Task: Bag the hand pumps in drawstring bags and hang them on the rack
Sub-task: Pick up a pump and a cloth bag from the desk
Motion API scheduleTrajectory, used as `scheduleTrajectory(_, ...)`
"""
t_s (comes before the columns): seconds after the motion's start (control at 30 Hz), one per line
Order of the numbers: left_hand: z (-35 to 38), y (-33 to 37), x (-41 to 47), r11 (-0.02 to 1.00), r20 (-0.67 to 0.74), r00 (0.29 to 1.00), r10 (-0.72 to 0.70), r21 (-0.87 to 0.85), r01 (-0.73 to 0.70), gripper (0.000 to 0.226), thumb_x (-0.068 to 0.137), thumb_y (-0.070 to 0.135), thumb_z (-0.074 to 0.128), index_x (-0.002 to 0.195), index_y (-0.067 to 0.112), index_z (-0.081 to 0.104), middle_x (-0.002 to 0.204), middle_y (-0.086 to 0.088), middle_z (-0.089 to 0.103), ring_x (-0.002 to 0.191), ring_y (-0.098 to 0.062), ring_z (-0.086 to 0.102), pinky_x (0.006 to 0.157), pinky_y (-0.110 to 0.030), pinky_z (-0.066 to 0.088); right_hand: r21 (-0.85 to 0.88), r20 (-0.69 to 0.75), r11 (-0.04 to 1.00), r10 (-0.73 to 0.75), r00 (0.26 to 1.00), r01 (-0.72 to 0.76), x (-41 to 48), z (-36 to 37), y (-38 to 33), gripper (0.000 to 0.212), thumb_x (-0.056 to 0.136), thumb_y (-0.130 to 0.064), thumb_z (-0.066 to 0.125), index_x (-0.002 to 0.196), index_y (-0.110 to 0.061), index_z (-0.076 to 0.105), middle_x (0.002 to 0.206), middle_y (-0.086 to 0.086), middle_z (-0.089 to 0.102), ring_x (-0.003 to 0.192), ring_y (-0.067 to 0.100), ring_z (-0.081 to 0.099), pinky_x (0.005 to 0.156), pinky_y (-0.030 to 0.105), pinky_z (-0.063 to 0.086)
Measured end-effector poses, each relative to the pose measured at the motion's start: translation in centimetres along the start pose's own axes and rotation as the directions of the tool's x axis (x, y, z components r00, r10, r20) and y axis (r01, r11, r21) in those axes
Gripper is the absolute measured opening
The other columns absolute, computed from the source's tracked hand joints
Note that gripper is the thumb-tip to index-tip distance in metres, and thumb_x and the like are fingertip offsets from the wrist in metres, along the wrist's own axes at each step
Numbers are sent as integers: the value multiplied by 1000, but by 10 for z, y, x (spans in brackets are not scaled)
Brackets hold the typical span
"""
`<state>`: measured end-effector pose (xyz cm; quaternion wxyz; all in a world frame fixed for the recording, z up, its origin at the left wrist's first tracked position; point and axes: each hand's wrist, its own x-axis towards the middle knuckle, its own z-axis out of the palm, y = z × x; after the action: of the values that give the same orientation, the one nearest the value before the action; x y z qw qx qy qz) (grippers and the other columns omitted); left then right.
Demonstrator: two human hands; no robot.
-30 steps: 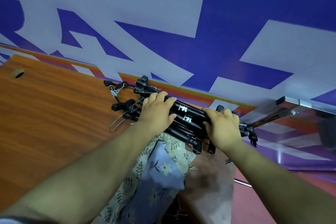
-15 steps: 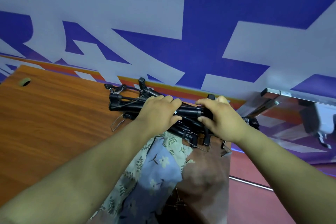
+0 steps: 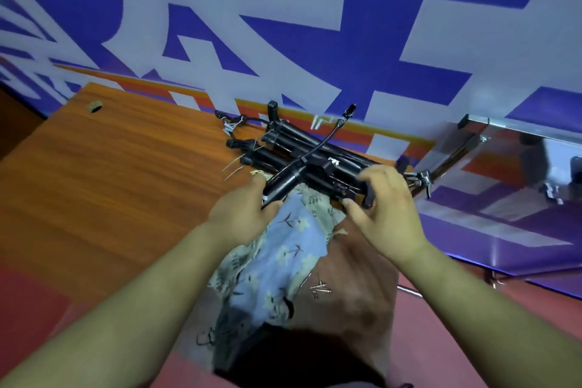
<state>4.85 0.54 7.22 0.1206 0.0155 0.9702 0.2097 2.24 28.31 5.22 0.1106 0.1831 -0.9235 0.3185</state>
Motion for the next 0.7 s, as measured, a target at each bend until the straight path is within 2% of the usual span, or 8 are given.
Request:
scheduleTrajectory(0.03, 5, -3, -10, 999, 1, 1000, -30, -45, 30, 31, 101, 48, 52, 95, 22, 36, 72, 2, 42, 57, -16, 40, 51, -35, 28, 39, 48, 999, 14, 999, -15, -12, 7, -3, 29, 82, -25, 76, 105, -15, 62, 109, 2, 57, 102, 23, 56, 88, 34, 45)
scheduleTrajectory(0.1, 15, -9, -28, 989, 19, 996, -91, -111, 93, 31, 100, 47, 52, 100, 20, 38, 75, 0, 49, 62, -19, 48, 54, -37, 36, 77, 255, 993, 67, 965, -89, -37, 24, -6, 15, 84, -23, 74, 95, -19, 64, 98, -4, 58, 92, 18, 59, 77, 26, 42)
scheduleTrajectory(0.2, 28, -18, -50, 973, 15, 988, -157, -167, 157, 32, 98, 49, 54, 106, 20, 43, 83, -2, 60, 74, -26, 60, 61, -38, 44, -18, 590, 970, 205, 781, -241, -64, 49, -10, 10, 85, -30, 73, 89, -21, 69, 93, -3, 67, 90, 20, 64, 72, 22, 39)
scheduleTrajectory(0.27, 35, -21, -62, 963, 4, 984, -177, -203, 174, 30, 98, 49, 54, 106, 22, 46, 84, -1, 62, 72, -25, 60, 61, -37, 47, -151, 672, 937, 332, 662, -316, -72, 60, -14, 11, 86, -31, 70, 91, -21, 72, 95, 1, 72, 94, 24, 67, 71, 23, 40)
scheduleTrajectory(0.37, 41, -26, -79, 931, 13, 978, -210, -301, 204, 27, 98, 48, 56, 91, 26, 41, 77, 0, 54, 63, -20, 52, 52, -34, 37, -296, 659, 872, 481, 578, -389, -79, 74, -19, 18, 86, -33, 68, 99, -21, 74, 103, 6, 74, 99, 28, 67, 72, 23, 42)
scheduleTrajectory(0.43, 46, -31, -89, 903, 23, 973, -231, -366, 224, 31, 99, 45, 58, 84, 29, 36, 72, 2, 49, 57, -17, 47, 50, -31, 31, -346, 634, 845, 531, 562, -408, -84, 86, -23, 26, 84, -37, 67, 103, -20, 73, 105, 7, 74, 98, 30, 68, 73, 25, 47)
scheduleTrajectory(0.57, 49, -36, -102, 859, 30, 969, -247, -456, 233, 23, 100, 36, 59, 88, 28, 41, 80, 3, 57, 62, -10, 56, 44, -12, 39, -372, 595, 829, 558, 579, -417, -87, 101, -33, 24, 85, -33, 62, 107, -24, 70, 107, 6, 72, 99, 31, 66, 72, 28, 47)
scheduleTrajectory(0.7, 51, -42, -105, 872, 37, 970, -239, -432, 231, 22, 100, 38, 58, 97, 22, 44, 82, 6, 56, 68, -6, 55, 48, -15, 36, -397, 534, 773, 633, 560, -495, -87, 113, -40, 25, 93, -20, 54, 111, -16, 70, 114, 12, 71, 103, 33, 67, 75, 31, 47)
